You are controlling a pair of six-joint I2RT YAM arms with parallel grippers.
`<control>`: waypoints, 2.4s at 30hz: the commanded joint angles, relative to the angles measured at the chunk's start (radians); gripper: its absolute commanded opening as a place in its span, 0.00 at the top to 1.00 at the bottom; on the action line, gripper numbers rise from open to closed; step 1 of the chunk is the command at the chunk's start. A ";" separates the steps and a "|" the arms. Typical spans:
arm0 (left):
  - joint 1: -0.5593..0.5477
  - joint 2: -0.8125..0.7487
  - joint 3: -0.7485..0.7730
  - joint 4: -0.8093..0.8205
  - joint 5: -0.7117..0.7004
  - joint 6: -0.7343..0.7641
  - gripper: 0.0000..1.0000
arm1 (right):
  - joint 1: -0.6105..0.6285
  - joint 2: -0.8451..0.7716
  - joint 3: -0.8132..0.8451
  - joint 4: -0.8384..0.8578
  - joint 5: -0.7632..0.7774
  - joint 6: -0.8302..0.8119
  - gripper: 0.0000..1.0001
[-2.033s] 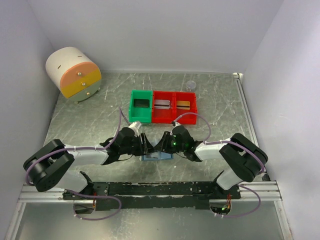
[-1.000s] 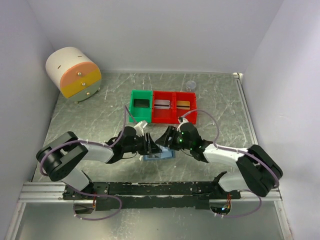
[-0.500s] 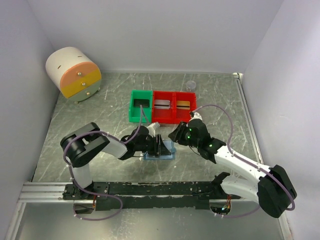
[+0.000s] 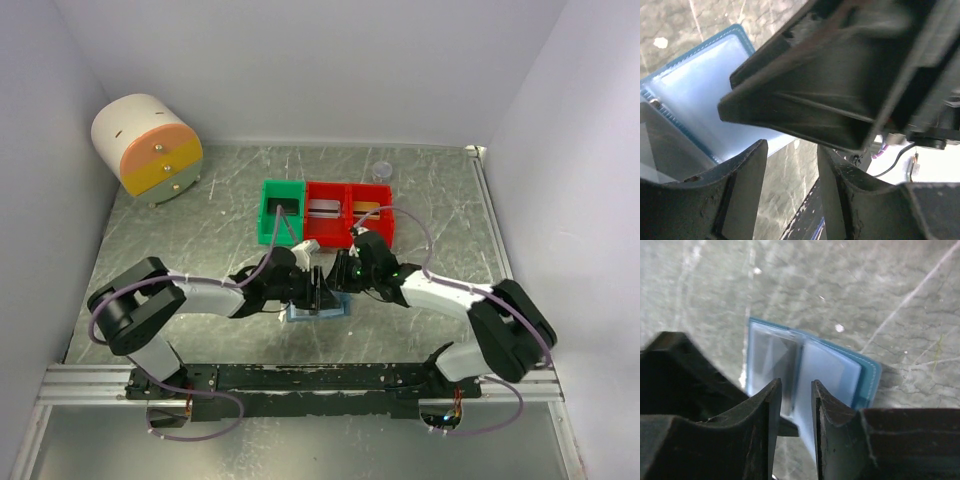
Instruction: Take the credit cards out of the card holder
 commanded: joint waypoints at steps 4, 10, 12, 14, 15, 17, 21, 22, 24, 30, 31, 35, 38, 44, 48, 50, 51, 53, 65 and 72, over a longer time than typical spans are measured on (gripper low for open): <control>-0.011 -0.116 -0.027 -0.136 -0.068 0.038 0.43 | -0.001 0.153 -0.019 -0.010 0.047 -0.061 0.69; -0.013 -0.319 -0.022 -0.394 -0.272 0.085 0.39 | 0.000 0.133 -0.017 -0.047 0.067 -0.086 0.67; -0.012 -0.374 -0.015 -0.456 -0.364 0.081 0.36 | 0.000 0.116 -0.011 -0.063 0.073 -0.097 0.66; -0.011 -0.418 -0.006 -0.518 -0.425 0.066 0.33 | 0.002 0.111 -0.006 -0.076 0.071 -0.104 0.66; -0.011 -0.435 -0.004 -0.543 -0.453 0.056 0.32 | 0.004 0.112 -0.005 -0.081 0.069 -0.107 0.66; -0.010 -0.464 -0.002 -0.597 -0.494 0.035 0.30 | 0.007 0.114 -0.004 -0.091 0.074 -0.111 0.65; -0.010 -0.508 -0.020 -0.668 -0.544 -0.024 0.29 | 0.015 0.096 0.017 -0.127 0.088 -0.129 0.65; -0.010 -0.521 -0.023 -0.692 -0.556 -0.038 0.29 | 0.017 0.092 0.022 -0.130 0.088 -0.133 0.64; -0.010 -0.548 -0.035 -0.732 -0.582 -0.057 0.29 | 0.022 0.091 0.040 -0.139 0.083 -0.148 0.63; -0.008 -0.659 -0.071 -0.850 -0.731 -0.111 0.24 | 0.084 0.120 0.158 -0.226 0.156 -0.164 0.57; -0.007 -0.677 -0.074 -0.867 -0.750 -0.115 0.24 | 0.100 0.129 0.181 -0.239 0.174 -0.164 0.56; -0.004 -0.744 -0.082 -0.944 -0.831 -0.143 0.23 | 0.188 0.187 0.284 -0.303 0.266 -0.157 0.51; -0.002 -0.803 -0.092 -0.990 -0.871 -0.158 0.22 | 0.256 0.246 0.345 -0.347 0.369 -0.124 0.46; -0.001 -0.882 -0.103 -1.035 -0.888 -0.168 0.22 | 0.322 0.349 0.388 -0.350 0.401 -0.078 0.40; -0.001 -0.892 -0.105 -1.049 -0.890 -0.167 0.22 | 0.345 0.388 0.407 -0.352 0.405 -0.072 0.31; -0.001 -0.893 -0.109 -1.039 -0.887 -0.156 0.22 | 0.346 0.410 0.423 -0.359 0.398 -0.074 0.28; -0.001 -0.892 -0.109 -1.033 -0.886 -0.153 0.22 | 0.349 0.423 0.445 -0.371 0.402 -0.075 0.28; -0.001 -0.886 -0.108 -1.019 -0.883 -0.145 0.22 | 0.356 0.439 0.465 -0.397 0.421 -0.072 0.27; -0.001 -0.822 -0.105 -0.970 -0.848 -0.130 0.22 | 0.348 0.379 0.353 -0.274 0.349 -0.042 0.49; -0.001 -0.792 -0.106 -0.934 -0.817 -0.114 0.23 | 0.323 0.365 0.310 -0.239 0.305 -0.037 0.42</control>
